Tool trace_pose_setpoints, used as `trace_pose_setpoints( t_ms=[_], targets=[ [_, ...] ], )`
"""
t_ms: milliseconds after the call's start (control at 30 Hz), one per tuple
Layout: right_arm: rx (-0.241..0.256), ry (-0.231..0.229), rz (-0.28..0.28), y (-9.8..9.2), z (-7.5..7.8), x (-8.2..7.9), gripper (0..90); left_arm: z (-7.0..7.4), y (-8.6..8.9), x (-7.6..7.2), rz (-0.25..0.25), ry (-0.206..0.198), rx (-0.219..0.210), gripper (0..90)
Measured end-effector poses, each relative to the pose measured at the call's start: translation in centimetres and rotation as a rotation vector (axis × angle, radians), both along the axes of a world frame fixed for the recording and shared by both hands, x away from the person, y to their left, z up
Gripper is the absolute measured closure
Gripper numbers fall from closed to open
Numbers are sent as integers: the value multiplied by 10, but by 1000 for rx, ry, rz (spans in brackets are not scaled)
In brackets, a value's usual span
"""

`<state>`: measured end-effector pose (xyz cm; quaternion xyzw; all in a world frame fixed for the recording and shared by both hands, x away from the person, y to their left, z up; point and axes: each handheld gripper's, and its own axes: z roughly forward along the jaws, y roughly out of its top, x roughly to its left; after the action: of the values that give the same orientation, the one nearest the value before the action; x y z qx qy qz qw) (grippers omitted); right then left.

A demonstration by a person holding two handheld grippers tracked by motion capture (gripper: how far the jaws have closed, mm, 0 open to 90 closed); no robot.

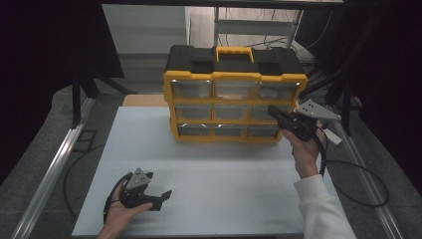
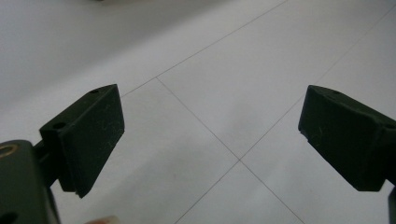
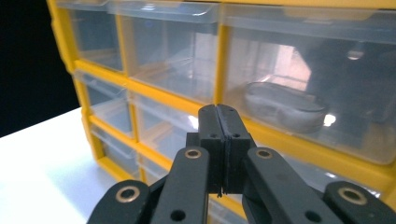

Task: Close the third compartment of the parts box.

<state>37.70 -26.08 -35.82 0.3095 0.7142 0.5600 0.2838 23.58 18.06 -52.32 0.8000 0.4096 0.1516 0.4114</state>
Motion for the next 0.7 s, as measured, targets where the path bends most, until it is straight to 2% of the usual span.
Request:
trace_pose_setpoints(
  t_ms=[200,267,367,500,700],
  targets=[
    [-8,7,39,1,-8,-12,871,0,0,0,0,0,1,74],
    [-12,12,58,1,-11,-16,818,0,-1,1,0,0,2,74],
    [-5,19,68,-1,-14,-24,656,0,-1,1,1,-1,-2,74],
    [-10,41,74,-4,-19,-34,507,1,-2,2,-3,-1,0,74],
    [-23,56,93,-8,-28,-48,462,1,-5,6,-11,1,-5,74]
  ],
)
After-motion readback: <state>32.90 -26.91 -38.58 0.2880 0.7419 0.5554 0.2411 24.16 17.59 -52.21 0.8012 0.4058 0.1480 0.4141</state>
